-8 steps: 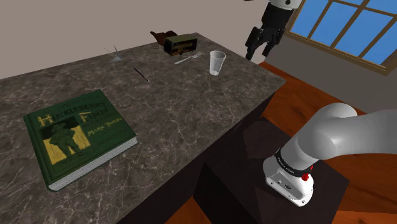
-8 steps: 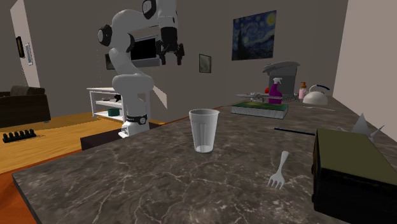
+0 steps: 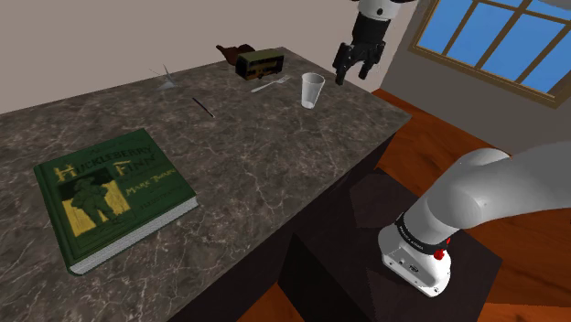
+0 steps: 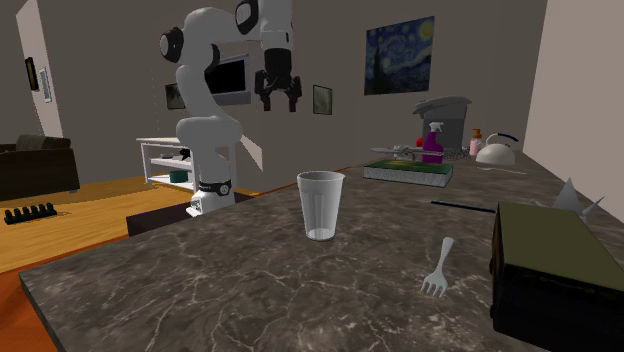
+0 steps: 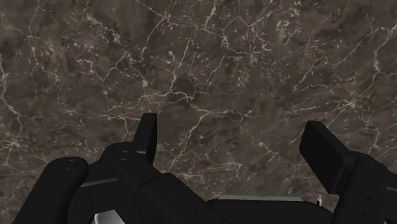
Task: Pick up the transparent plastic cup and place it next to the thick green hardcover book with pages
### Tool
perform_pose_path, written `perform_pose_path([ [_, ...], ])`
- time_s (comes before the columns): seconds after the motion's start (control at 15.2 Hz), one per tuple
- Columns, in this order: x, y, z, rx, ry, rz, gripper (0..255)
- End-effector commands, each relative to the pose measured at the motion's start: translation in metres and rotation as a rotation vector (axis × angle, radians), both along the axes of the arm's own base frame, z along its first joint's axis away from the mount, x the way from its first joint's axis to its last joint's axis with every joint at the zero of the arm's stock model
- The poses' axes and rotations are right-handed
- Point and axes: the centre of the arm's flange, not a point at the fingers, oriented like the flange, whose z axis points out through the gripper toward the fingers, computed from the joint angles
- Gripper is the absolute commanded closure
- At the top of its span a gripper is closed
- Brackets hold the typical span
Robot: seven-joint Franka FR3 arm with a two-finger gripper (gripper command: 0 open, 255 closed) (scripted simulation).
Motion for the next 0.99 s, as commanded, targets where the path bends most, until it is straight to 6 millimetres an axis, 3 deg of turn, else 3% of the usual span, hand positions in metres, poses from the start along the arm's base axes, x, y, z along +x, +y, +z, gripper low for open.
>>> perform_pose_path([
  [0.0, 0.027, -0.005, -0.013, -0.012, 0.005, -0.002, 0],
  [0.92, 0.190, -0.049, -0.093, -0.093, 0.048, -0.021, 0],
])
